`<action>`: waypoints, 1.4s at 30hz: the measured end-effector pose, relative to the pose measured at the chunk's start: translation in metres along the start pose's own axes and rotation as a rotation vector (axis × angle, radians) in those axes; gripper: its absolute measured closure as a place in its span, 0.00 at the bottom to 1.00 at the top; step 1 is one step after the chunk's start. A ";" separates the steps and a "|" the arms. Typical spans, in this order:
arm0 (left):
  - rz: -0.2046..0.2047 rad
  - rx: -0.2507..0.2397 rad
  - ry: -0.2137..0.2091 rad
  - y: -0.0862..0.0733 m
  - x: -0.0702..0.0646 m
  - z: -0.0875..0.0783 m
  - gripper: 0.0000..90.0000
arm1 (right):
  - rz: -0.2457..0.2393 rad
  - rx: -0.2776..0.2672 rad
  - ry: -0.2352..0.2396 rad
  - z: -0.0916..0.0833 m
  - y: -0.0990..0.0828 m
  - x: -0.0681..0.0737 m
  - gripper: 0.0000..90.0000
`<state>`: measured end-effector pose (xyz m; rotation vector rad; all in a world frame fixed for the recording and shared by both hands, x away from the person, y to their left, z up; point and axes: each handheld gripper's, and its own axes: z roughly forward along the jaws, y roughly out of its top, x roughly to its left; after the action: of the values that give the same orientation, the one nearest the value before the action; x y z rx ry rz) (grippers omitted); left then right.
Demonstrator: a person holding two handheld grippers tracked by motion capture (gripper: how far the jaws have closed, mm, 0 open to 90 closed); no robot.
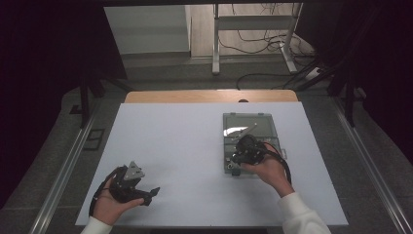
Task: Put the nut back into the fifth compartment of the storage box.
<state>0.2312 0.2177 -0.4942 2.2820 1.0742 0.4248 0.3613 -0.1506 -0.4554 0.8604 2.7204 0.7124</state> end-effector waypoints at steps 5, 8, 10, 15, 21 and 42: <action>-0.001 0.000 0.000 0.000 0.000 0.000 0.08 | -0.005 0.019 0.003 0.005 0.000 0.001 0.78; -0.003 -0.002 0.000 0.000 0.000 0.000 0.08 | -0.006 0.025 0.000 0.007 0.000 0.000 0.78; -0.004 -0.002 0.000 0.000 0.000 0.000 0.08 | -0.004 0.025 0.001 0.007 0.000 0.000 0.78; 0.001 -0.002 -0.002 0.000 0.000 0.000 0.08 | -0.001 0.027 -0.001 0.008 -0.001 -0.001 0.77; 0.001 0.000 -0.002 0.000 0.000 0.000 0.08 | -0.007 -0.011 -0.007 0.008 -0.002 0.000 0.43; -0.006 -0.015 -0.009 0.001 0.002 0.001 0.08 | 0.018 -0.096 0.008 0.004 -0.005 0.009 0.17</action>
<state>0.2330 0.2185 -0.4941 2.2642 1.0698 0.4180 0.3534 -0.1474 -0.4620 0.8627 2.6642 0.8447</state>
